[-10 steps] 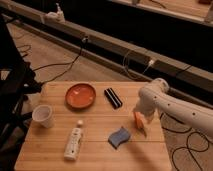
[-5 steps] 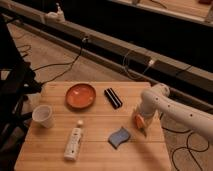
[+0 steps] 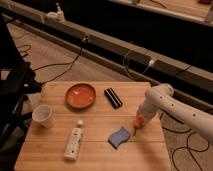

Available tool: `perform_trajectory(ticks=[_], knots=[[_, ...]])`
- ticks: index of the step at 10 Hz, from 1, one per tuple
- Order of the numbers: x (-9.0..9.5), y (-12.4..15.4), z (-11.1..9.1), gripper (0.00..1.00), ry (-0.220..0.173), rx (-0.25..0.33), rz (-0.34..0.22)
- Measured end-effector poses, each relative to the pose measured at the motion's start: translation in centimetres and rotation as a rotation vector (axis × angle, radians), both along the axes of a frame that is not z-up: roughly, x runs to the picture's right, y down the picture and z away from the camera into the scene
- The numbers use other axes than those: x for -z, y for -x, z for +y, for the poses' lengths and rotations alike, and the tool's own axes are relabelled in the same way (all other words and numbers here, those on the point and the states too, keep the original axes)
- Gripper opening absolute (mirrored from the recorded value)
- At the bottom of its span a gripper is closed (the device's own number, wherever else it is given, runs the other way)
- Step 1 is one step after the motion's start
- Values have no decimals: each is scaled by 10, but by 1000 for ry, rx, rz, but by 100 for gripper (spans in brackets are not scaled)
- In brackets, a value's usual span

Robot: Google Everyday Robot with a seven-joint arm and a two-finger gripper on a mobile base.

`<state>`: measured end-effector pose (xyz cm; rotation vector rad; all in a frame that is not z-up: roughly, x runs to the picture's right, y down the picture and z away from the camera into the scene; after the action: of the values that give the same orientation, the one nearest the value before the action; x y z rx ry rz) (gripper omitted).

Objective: Place the pepper on the white sponge

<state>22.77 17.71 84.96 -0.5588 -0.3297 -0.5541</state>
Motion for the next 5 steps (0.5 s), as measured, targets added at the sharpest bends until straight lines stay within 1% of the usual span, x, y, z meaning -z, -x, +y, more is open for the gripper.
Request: perform_trajectory(ticks=[1, 3, 4, 5], knots=[[4, 2, -6, 1, -7, -11, -1], [18, 14, -25, 0, -21, -56, -15], [24, 21, -31, 0, -20, -74, -22], [31, 30, -34, 0, -8, -89, -31]])
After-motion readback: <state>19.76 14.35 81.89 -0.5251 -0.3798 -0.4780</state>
